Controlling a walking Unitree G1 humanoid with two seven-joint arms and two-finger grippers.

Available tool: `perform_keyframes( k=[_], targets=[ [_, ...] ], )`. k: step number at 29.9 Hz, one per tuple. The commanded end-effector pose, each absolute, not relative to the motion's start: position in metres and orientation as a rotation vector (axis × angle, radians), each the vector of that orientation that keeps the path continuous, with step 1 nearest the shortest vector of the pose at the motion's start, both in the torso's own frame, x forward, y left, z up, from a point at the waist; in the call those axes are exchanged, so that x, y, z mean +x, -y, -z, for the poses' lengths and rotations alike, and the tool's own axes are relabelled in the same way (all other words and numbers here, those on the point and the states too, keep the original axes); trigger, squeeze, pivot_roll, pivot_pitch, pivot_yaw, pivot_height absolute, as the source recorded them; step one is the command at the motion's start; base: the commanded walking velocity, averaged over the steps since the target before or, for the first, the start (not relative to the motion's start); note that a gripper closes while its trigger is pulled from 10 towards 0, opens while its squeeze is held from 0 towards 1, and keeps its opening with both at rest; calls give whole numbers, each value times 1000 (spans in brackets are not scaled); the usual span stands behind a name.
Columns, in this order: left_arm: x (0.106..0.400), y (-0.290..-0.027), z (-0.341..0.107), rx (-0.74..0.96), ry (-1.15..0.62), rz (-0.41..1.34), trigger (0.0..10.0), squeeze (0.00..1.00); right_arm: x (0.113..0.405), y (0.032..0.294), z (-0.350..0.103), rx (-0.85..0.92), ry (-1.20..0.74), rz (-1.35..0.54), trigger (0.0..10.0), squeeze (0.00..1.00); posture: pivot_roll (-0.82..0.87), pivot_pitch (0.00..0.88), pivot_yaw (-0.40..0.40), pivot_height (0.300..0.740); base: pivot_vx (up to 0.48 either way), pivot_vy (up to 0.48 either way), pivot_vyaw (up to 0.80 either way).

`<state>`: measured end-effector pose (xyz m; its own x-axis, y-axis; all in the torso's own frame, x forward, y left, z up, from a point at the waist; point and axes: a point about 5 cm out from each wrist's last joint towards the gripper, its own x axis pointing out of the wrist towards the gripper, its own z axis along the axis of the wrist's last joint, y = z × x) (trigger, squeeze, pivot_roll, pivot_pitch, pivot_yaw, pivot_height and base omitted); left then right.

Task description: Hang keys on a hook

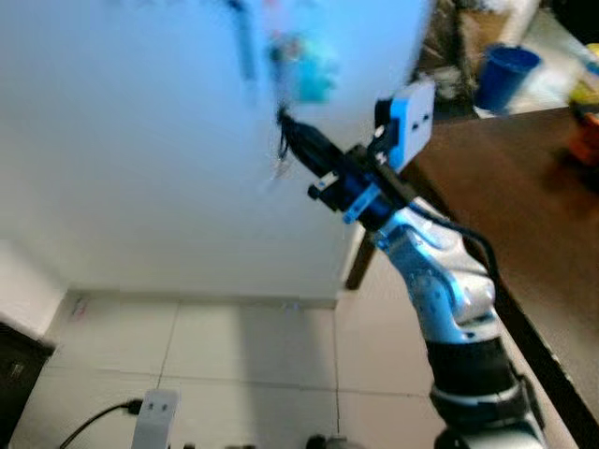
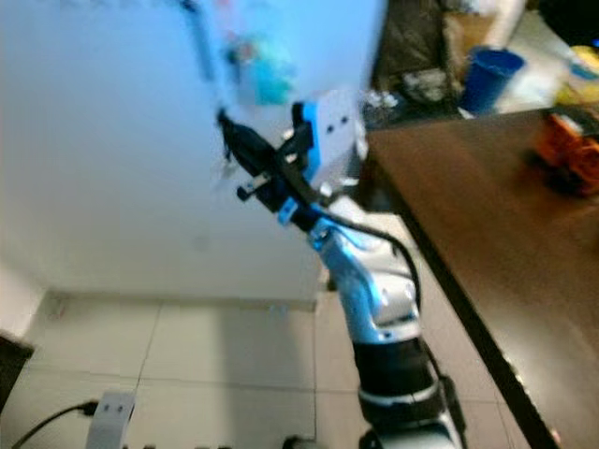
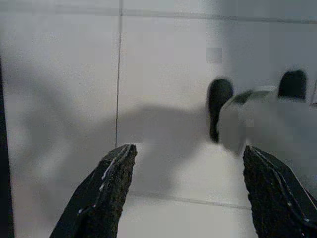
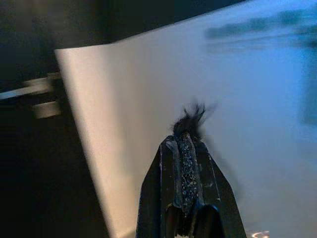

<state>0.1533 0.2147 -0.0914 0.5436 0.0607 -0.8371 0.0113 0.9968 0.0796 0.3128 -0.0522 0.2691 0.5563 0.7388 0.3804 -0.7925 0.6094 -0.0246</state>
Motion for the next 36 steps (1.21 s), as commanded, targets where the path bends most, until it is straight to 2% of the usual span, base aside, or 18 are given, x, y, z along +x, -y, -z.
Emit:
perform_keyframes(
  k=[1, 11, 12, 13, 20, 30, 36],
  targets=[
    [148, -215, 94, 72, -1015, -32, 10000, 0, 312, 55, -272, 156, 389, -905, 0, 0, -60, 67, 70, 740, 0, 0, 763],
    [147, -212, 94, 67, -1007, -9, 10000, 0, 314, 55, -272, 166, 392, -894, 0, 0, -58, 69, 68, 740, 0, 0, 763],
    [148, -212, 94, 66, -1004, -4, 10000, 0, 314, 55, -272, 184, 393, -891, 2235, 0, -58, 68, 68, 740, 281, 0, 0],
    [148, -212, 94, 65, -1002, 1, 10000, 0, 314, 55, -272, 193, 393, -901, 10000, 0, -59, 66, 68, 740, 371, 0, 0],
    [152, -212, 92, 58, -996, 8, 10000, 0, 300, 54, -279, 222, 446, -1021, 10000, 0, -63, 64, 67, 740, 417, 0, 0],
    [150, -210, 93, 57, -1000, 20, 10000, 0, 291, 60, -285, 231, 485, -1089, 10000, 0, -66, 66, 67, 740, 439, 0, 0],
    [150, -210, 93, 56, -1001, 23, 10000, 0, 274, 60, -285, 230, 495, -1260, 10000, 0, -67, 71, 71, 740, 441, 0, 0]
  ],
)
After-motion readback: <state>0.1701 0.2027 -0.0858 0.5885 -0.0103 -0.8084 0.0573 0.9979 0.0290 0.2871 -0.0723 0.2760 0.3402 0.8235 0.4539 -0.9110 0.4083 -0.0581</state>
